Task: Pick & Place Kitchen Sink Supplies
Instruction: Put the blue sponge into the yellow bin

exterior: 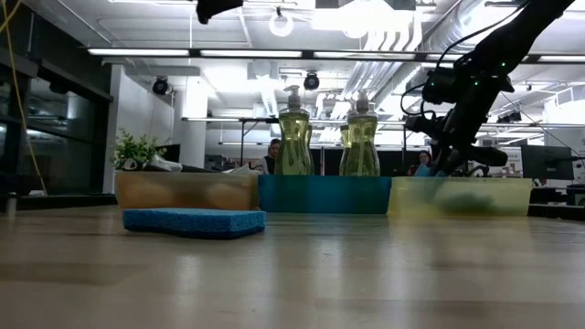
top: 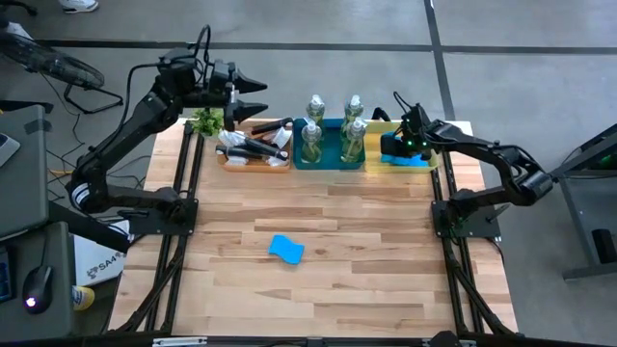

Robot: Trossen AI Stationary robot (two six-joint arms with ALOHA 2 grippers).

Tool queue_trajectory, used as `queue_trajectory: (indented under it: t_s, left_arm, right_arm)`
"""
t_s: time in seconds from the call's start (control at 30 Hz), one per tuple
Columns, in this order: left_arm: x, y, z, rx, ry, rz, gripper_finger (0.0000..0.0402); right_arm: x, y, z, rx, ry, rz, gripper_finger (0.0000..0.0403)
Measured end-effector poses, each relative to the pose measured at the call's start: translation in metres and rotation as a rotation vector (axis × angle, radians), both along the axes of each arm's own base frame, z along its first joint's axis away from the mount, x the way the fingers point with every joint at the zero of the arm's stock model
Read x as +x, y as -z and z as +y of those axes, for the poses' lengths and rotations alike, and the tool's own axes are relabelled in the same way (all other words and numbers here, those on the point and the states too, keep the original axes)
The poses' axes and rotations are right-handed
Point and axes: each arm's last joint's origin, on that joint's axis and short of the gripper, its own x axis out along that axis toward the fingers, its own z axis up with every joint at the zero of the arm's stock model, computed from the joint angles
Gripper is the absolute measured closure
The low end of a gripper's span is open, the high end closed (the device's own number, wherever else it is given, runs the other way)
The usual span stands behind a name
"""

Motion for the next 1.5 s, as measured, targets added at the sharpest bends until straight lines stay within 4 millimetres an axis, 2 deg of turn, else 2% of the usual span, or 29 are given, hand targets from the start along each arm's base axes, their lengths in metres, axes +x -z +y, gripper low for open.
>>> queue_trajectory:
  t_s: [0.3,0.73,0.93,1.17,1.3,1.5]
  left_arm:
    - [-0.003,0.001,-0.003,-0.018,0.013,0.017,0.0087]
    - [-0.011,0.0,-0.012,-0.04,0.024,0.036,0.0087]
    - [-0.017,-0.002,-0.018,-0.046,0.017,0.04,0.0087]
    - [-0.022,0.005,-0.027,-0.123,0.021,0.116,0.0087]
    - [-0.017,0.015,-0.037,-0.19,0.02,0.208,0.0087]
    - [-0.002,0.034,-0.062,-0.327,-0.041,0.382,0.0087]
  right_arm:
    - [0.0,0.0,0.0,0.001,0.006,0.007,0.036]
    - [-0.001,0.001,0.001,-0.028,-0.03,0.048,0.0283]
    - [-0.012,-0.005,-0.002,-0.061,-0.026,0.059,0.0257]
    - [-0.031,-0.019,-0.002,-0.119,-0.017,0.035,0.0245]
    - [-0.037,-0.034,0.001,-0.175,-0.054,-0.056,0.0246]
    - [-0.042,-0.057,0.013,-0.297,-0.131,-0.168,0.0246]
